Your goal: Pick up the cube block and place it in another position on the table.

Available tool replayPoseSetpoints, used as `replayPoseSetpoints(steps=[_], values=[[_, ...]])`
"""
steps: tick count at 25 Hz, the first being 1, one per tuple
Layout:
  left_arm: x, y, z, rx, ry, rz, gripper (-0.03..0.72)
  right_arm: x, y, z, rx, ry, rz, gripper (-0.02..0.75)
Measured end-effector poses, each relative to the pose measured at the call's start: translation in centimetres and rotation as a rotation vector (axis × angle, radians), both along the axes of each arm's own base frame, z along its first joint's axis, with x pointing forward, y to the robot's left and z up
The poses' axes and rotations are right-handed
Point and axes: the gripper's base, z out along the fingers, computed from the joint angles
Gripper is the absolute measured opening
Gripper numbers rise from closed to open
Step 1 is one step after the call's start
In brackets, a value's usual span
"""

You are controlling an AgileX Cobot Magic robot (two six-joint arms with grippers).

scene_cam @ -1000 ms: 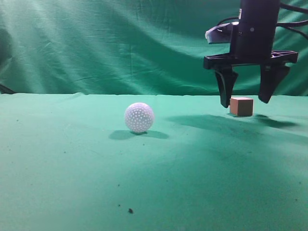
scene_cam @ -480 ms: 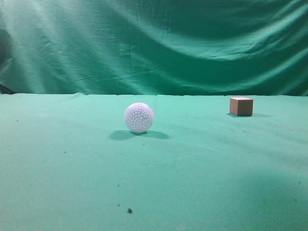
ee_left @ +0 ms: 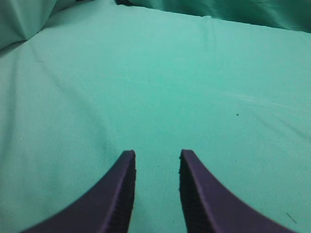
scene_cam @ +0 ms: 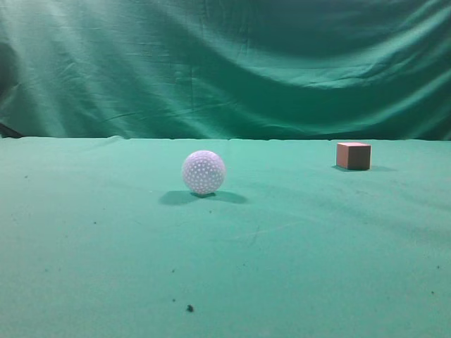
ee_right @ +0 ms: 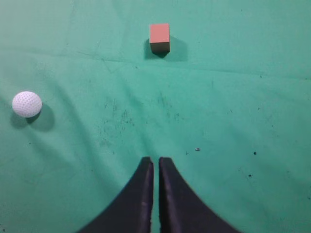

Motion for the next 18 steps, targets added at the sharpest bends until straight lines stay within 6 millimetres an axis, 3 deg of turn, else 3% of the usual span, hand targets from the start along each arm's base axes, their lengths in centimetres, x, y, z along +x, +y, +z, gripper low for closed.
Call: replayPoseSetpoints(steps=[8, 18], values=[[0.0, 0.0, 0.0, 0.0, 0.0, 0.0, 0.262, -4.9, -1.4, 0.2, 0.06, -0.064, 0.005, 0.0], [0.0, 0.0, 0.0, 0.0, 0.0, 0.0, 0.262, -5.5, -2.4, 0.1, -0.104, -0.151, 0.098, 0.0]])
